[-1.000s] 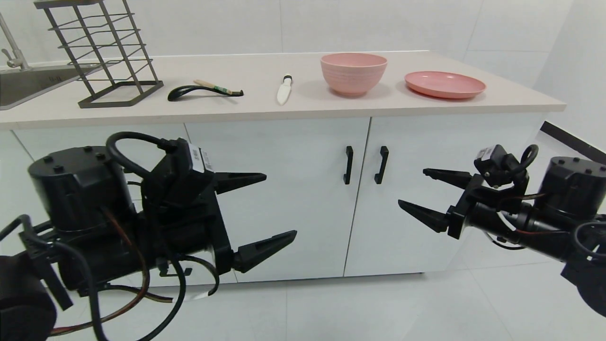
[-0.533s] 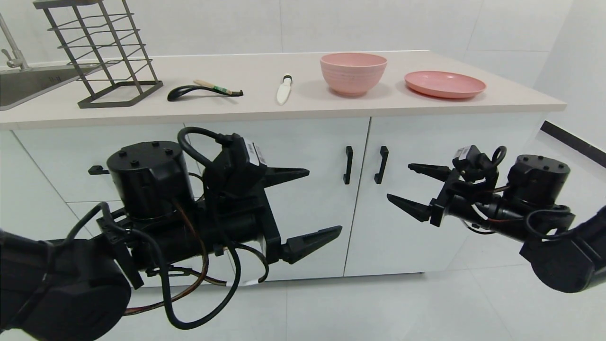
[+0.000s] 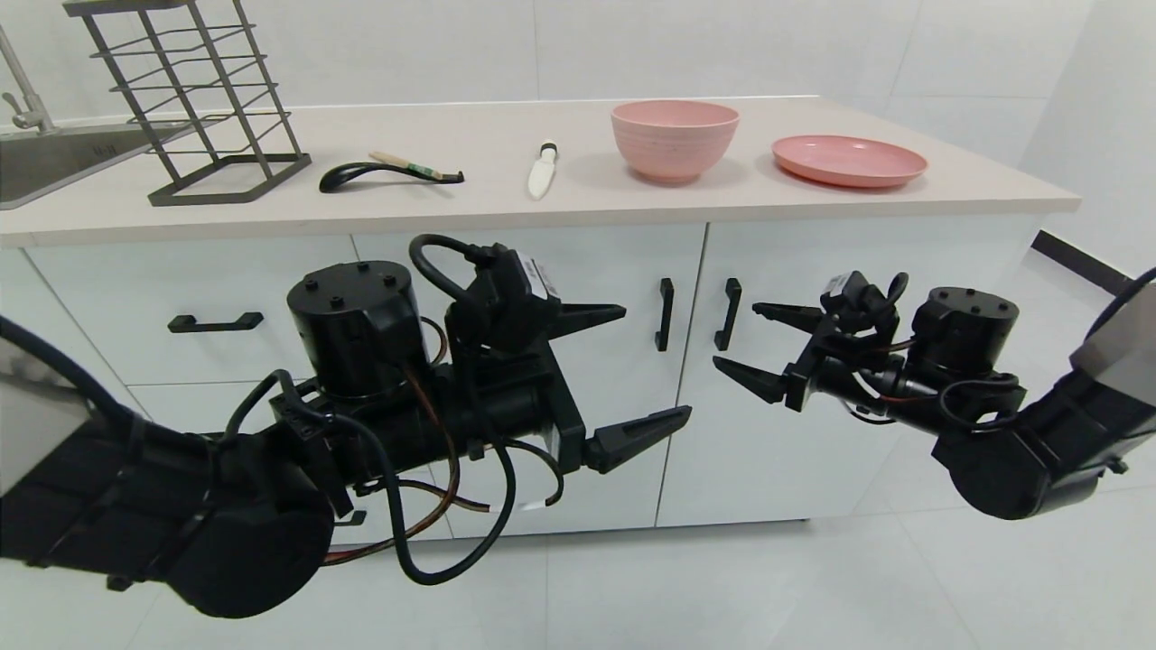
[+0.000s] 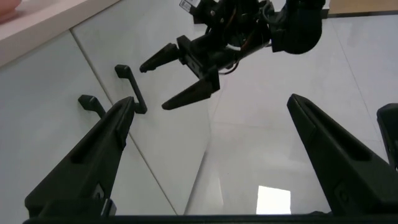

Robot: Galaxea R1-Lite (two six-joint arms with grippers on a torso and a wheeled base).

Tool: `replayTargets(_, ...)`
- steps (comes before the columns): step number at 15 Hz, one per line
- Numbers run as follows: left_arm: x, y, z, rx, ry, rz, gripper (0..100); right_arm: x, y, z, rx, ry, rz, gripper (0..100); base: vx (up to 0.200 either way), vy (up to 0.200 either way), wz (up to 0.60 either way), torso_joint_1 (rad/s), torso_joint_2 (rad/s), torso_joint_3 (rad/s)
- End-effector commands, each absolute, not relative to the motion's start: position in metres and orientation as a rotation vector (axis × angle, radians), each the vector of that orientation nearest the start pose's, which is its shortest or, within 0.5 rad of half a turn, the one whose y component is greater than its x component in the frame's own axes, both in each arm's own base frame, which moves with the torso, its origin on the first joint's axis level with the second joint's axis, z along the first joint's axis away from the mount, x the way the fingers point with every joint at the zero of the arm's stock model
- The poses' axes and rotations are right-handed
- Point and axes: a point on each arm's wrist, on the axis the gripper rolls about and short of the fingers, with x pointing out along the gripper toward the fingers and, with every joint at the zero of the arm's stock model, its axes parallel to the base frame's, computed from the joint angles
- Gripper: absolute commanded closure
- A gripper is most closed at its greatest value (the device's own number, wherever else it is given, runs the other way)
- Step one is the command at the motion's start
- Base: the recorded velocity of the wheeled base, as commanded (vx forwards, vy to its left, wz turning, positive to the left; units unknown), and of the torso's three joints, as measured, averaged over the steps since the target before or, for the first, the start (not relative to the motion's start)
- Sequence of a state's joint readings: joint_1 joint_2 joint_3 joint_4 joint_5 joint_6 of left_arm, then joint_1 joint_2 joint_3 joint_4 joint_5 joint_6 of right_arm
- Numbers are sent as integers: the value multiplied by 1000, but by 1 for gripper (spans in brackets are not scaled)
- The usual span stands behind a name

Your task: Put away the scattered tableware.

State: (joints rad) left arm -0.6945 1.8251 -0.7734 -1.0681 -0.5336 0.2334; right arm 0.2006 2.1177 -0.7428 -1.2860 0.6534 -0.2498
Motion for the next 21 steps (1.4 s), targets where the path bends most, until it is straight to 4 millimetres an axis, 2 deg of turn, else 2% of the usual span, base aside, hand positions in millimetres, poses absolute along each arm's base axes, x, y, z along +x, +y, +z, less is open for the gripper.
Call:
replayTargets(1,248,-223,176,202,-160,-1224,0,360,91,85,-214,-19,868,0,0,0,0,0,0,0)
replayTargets(4,250,-226,172,201,-163,-1225,0,365,99,80,-214,-19,888,0,0,0,0,0,0,0)
replayTargets(6,251,-227,168,203,-156,-1228,0,371,100,79,-215,-31,885,0,0,0,0,0,0,0)
replayTargets(10,256,-231,160,199,-166,-1226,0,372,99,78,-215,-29,882,0,0,0,0,0,0,0)
replayTargets(12,255,-232,162,198,-176,-1230,0,364,97,78,-211,-14,885,0,0,0,0,0,0,0)
replayTargets(14,253,-230,167,197,-190,-1226,0,342,93,82,-204,19,895,0,0,0,0,0,0,0)
replayTargets(15,253,-231,167,197,-192,-1228,0,338,92,82,-203,25,894,0,0,0,0,0,0,0)
replayTargets(18,254,-232,164,197,-186,-1230,0,350,85,87,-212,-10,862,0,0,0,0,0,0,0)
replayTargets(21,255,-237,170,192,-220,-1233,0,364,86,82,-213,-20,857,0,0,0,0,0,0,0)
